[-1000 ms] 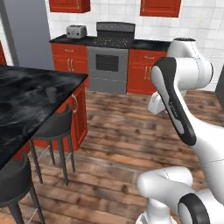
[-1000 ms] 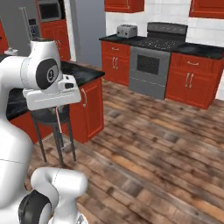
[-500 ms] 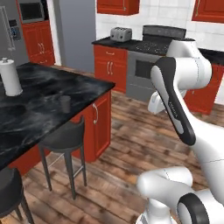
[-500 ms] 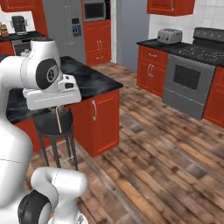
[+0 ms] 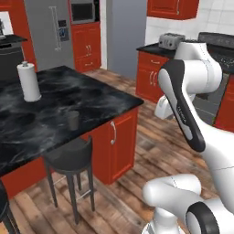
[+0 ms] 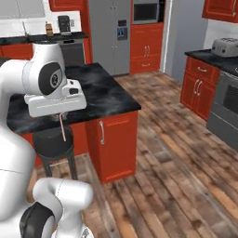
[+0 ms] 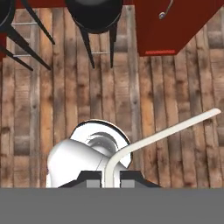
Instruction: Take a straw from the drawer in front and place it inside the glass cup on the dining counter.
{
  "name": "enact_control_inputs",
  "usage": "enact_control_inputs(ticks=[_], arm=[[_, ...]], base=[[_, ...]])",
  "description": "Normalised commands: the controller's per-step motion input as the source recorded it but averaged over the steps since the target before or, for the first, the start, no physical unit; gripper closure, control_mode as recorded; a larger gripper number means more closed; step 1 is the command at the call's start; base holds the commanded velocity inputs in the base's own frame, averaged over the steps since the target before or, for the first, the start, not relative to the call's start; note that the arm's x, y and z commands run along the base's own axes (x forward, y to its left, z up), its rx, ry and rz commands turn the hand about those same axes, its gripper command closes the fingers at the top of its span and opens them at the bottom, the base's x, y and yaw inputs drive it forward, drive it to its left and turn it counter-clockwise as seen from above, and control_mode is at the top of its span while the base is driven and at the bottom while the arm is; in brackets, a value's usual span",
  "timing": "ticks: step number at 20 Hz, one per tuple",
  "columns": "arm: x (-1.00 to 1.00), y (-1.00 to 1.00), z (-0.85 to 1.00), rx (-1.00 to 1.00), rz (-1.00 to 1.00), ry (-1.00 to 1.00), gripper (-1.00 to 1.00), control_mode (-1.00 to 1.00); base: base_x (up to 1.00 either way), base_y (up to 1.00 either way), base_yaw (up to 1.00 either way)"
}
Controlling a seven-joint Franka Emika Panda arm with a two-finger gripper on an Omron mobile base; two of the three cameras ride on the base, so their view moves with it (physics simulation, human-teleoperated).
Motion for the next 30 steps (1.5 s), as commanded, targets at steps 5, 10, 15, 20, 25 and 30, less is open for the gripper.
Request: enact_control_inputs(ticks=[5,10,15,20,25,30], arm=[[0.0,0.0,0.0,0.0,0.0,0.0,1.0,1.0],[0.0,0.0,0.0,0.0,0.0,0.0,1.0,1.0],[0.0,0.0,0.0,0.0,0.0,0.0,1.0,1.0],[0.0,0.0,0.0,0.0,0.0,0.0,1.0,1.0],[0.0,0.0,0.0,0.0,0.0,0.0,1.0,1.0],[0.22,0.0,0.0,0.07,0.17,0.05,1.0,-1.0]], base=[[0.95,-0.2,0.41],[0.96,-0.04,0.33],[0.94,0.0,0.24],[0.83,0.0,0.3],[0.65,0.0,0.5],[0.36,0.0,0.31]])
